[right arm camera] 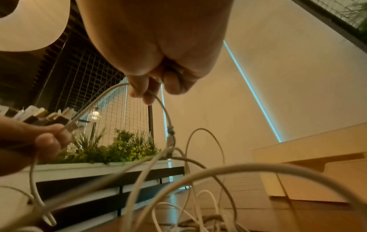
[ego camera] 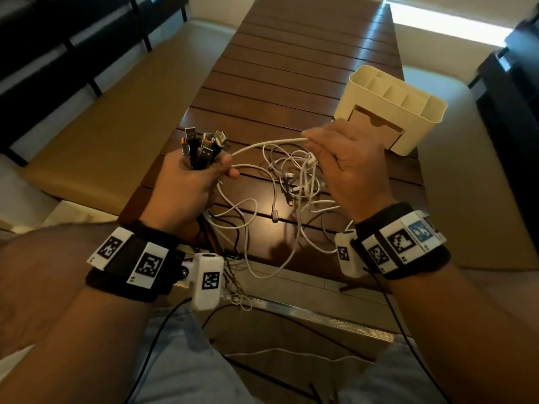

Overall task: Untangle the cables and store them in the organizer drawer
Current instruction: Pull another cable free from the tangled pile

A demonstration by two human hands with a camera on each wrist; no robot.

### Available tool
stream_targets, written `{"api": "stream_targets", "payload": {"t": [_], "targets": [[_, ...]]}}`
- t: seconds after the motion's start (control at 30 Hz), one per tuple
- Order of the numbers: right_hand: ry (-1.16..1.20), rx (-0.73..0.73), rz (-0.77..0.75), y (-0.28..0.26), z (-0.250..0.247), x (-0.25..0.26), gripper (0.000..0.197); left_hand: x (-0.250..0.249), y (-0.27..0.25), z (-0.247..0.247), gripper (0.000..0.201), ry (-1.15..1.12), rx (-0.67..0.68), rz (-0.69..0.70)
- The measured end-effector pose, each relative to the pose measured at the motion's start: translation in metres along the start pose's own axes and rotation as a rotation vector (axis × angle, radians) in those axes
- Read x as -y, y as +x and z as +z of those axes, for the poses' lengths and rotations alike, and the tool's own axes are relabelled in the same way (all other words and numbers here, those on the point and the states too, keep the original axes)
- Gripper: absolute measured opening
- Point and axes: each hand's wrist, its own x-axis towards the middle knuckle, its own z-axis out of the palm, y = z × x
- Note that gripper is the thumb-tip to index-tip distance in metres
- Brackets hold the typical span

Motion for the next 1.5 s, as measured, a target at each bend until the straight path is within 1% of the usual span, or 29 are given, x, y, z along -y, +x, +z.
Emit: {"api": "stream_targets", "payload": {"t": [0.03,0.1,0.13,0.17,0.23,0.27,0.37,0.43,0.5,0.53,0.57,0.67,0.73,0.77,0.8,0.83,0.93,0.97,1.0,1.03,1.07,1.1,1.13,1.2,1.23,1.27,1.37,1.43,1.5], "targets": [[-0.009,0.064,0.026,-0.003,0.001,-0.003,0.019,-0.001,0.000,0.000,0.014,0.001,-0.010,0.000],[-0.067,0.226,0.163,-0.009,0.002,-0.009,0.022,-0.001,-0.001,0.000,0.017,0.016,-0.020,-0.002],[-0.099,0.255,0.215,-0.011,0.002,-0.011,0.024,-0.001,-0.002,0.000,0.020,0.036,-0.016,-0.004],[-0.115,0.240,0.240,-0.012,0.002,-0.012,0.024,-0.001,-0.002,0.002,0.022,0.061,-0.007,-0.007],[-0.095,0.166,0.235,-0.008,0.000,-0.009,0.024,-0.002,-0.004,0.004,0.025,0.114,0.007,-0.023],[-0.066,0.151,0.233,-0.005,-0.002,-0.007,0.023,-0.003,-0.004,0.004,0.024,0.120,0.003,-0.033],[0.056,0.168,0.242,0.002,-0.007,-0.004,0.020,-0.005,-0.003,0.000,0.017,0.077,-0.039,-0.049],[0.082,0.089,0.164,0.003,-0.008,0.001,0.017,-0.008,-0.003,-0.003,0.018,0.074,-0.064,-0.037],[0.046,-0.005,0.065,0.001,-0.005,0.003,0.016,-0.010,-0.003,-0.005,0.020,0.070,-0.070,-0.002],[0.038,-0.014,0.057,0.000,-0.003,0.001,0.017,-0.010,-0.003,-0.004,0.021,0.075,-0.064,0.015],[0.040,0.019,0.099,-0.001,-0.002,-0.001,0.018,-0.010,-0.004,-0.003,0.021,0.083,-0.055,0.028],[-0.015,0.207,0.282,-0.005,0.000,-0.009,0.022,-0.011,-0.005,-0.001,0.015,0.090,-0.042,0.052],[-0.088,0.300,0.321,-0.007,0.001,-0.014,0.025,-0.011,-0.006,-0.002,0.013,0.075,-0.061,0.066],[-0.120,0.323,0.329,-0.008,0.002,-0.016,0.025,-0.011,-0.005,-0.003,0.012,0.052,-0.069,0.073],[-0.140,0.316,0.322,-0.009,0.002,-0.018,0.024,-0.011,-0.005,-0.004,0.012,0.023,-0.071,0.077],[-0.140,0.272,0.292,-0.010,0.003,-0.021,0.023,-0.011,-0.004,-0.005,0.013,0.002,-0.068,0.079],[-0.045,0.031,0.124,-0.007,0.002,-0.015,0.020,-0.013,-0.005,-0.008,0.014,-0.014,-0.043,0.063],[-0.018,-0.025,0.067,-0.004,0.001,-0.010,0.018,-0.014,-0.006,-0.008,0.014,-0.020,-0.036,0.053],[0.016,-0.049,0.024,-0.001,0.000,-0.005,0.017,-0.016,-0.006,-0.009,0.014,-0.028,-0.030,0.047],[0.070,-0.040,0.003,0.002,-0.001,0.002,0.016,-0.018,-0.007,-0.009,0.014,-0.035,-0.025,0.045],[0.142,-0.004,0.008,0.004,-0.003,0.009,0.016,-0.021,-0.008,-0.011,0.013,-0.042,-0.023,0.046],[0.215,0.063,0.042,0.006,-0.005,0.016,0.016,-0.025,-0.009,-0.014,0.013,-0.047,-0.019,0.045],[0.274,0.171,0.113,0.007,-0.009,0.025,0.015,-0.029,-0.010,-0.018,0.014,-0.051,-0.009,0.040],[0.330,0.506,0.301,0.009,-0.017,0.039,0.011,-0.037,-0.013,-0.024,0.014,-0.041,0.045,0.016],[0.345,0.670,0.364,0.009,-0.021,0.045,0.009,-0.041,-0.016,-0.026,0.014,-0.028,0.082,-0.004],[0.364,0.793,0.392,0.008,-0.025,0.049,0.008,-0.044,-0.019,-0.026,0.014,-0.018,0.117,-0.028],[0.360,1.075,0.421,0.001,-0.027,0.059,0.015,-0.053,-0.031,-0.025,0.012,0.025,0.208,-0.079],[0.269,1.279,0.412,-0.009,-0.026,0.062,0.013,-0.057,-0.040,-0.025,0.011,0.061,0.256,-0.090],[0.177,1.413,0.398,-0.013,-0.030,0.062,0.019,-0.060,-0.048,-0.025,0.009,0.086,0.314,-0.120]]}}
